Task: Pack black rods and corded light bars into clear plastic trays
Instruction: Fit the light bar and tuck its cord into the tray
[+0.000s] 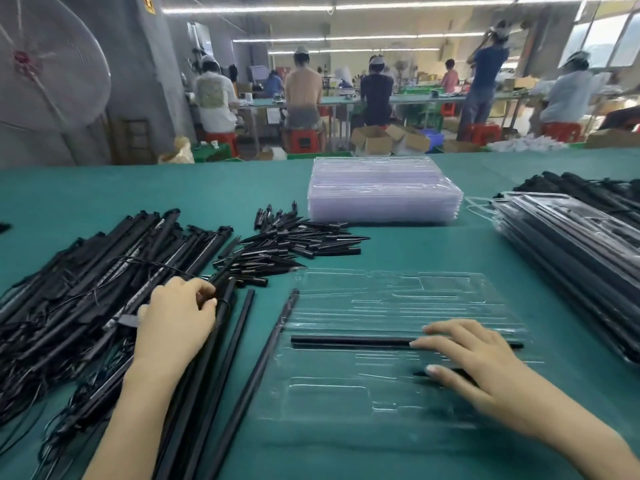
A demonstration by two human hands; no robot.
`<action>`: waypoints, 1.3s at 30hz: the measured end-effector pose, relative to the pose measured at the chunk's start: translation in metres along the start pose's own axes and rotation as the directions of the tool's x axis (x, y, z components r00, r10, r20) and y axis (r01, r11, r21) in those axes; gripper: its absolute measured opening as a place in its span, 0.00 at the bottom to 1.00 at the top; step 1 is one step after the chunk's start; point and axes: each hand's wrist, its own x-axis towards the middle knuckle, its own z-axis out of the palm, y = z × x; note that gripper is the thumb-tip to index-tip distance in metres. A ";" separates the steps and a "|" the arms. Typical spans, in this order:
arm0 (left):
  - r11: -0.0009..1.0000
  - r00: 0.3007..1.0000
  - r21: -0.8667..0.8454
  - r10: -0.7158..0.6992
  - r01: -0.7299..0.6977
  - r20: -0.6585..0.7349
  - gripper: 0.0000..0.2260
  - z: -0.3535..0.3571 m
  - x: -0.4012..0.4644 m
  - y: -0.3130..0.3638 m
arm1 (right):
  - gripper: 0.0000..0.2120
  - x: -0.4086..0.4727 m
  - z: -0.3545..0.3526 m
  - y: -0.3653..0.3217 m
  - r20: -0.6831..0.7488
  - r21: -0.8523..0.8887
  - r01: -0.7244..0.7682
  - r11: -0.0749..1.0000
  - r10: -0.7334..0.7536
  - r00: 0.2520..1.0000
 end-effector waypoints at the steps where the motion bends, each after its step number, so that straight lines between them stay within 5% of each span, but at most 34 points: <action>1: 0.997 0.999 0.067 -0.027 0.024 0.041 0.10 0.002 0.000 -0.003 | 0.34 -0.001 0.003 -0.003 0.013 -0.044 -0.004 0.999 0.004 1.000; 6: 0.943 0.993 0.328 -0.087 0.057 0.078 0.20 0.010 0.001 -0.022 | 0.31 -0.002 0.006 -0.015 -0.120 -0.003 0.012 1.000 -0.012 0.993; 15: 0.903 0.969 0.416 -0.188 0.106 0.160 0.17 -0.002 0.006 -0.031 | 0.29 0.003 0.003 -0.028 -0.021 0.012 0.047 0.999 -0.047 0.999; 21: 0.997 0.993 0.072 0.009 -0.001 -0.116 0.15 -0.035 -0.007 -0.008 | 0.29 0.008 -0.001 -0.041 -0.094 0.071 0.113 0.991 -0.106 0.990; 24: 0.970 0.987 -0.200 0.120 -0.139 -0.102 0.17 -0.056 -0.015 0.020 | 0.23 0.015 -0.006 -0.059 -0.169 0.144 0.166 0.976 -0.141 0.976; 27: 0.796 0.987 -0.589 0.157 -0.141 -0.025 0.17 -0.064 -0.026 0.048 | 0.20 0.021 -0.009 -0.085 -0.248 0.441 0.226 0.869 -0.123 0.961; 30: 0.482 0.962 -0.874 0.204 0.063 0.182 0.14 -0.062 -0.034 0.070 | 0.20 0.027 -0.011 -0.115 -0.227 0.839 0.215 0.501 -0.037 0.973; 32: 0.337 0.937 -0.930 0.254 0.146 0.239 0.12 -0.059 -0.037 0.083 | 0.22 0.031 -0.012 -0.131 -0.193 0.933 0.190 0.306 -0.021 0.981; 36: 0.210 0.914 -0.970 0.355 0.125 0.195 0.13 -0.055 -0.046 0.102 | 0.35 0.034 -0.003 -0.152 -0.206 0.890 0.239 0.388 -0.123 0.971; 39: 0.181 0.905 -0.978 0.393 0.101 0.166 0.16 -0.057 -0.050 0.107 | 0.26 0.036 -0.003 -0.156 -0.257 0.914 0.268 0.305 -0.078 0.963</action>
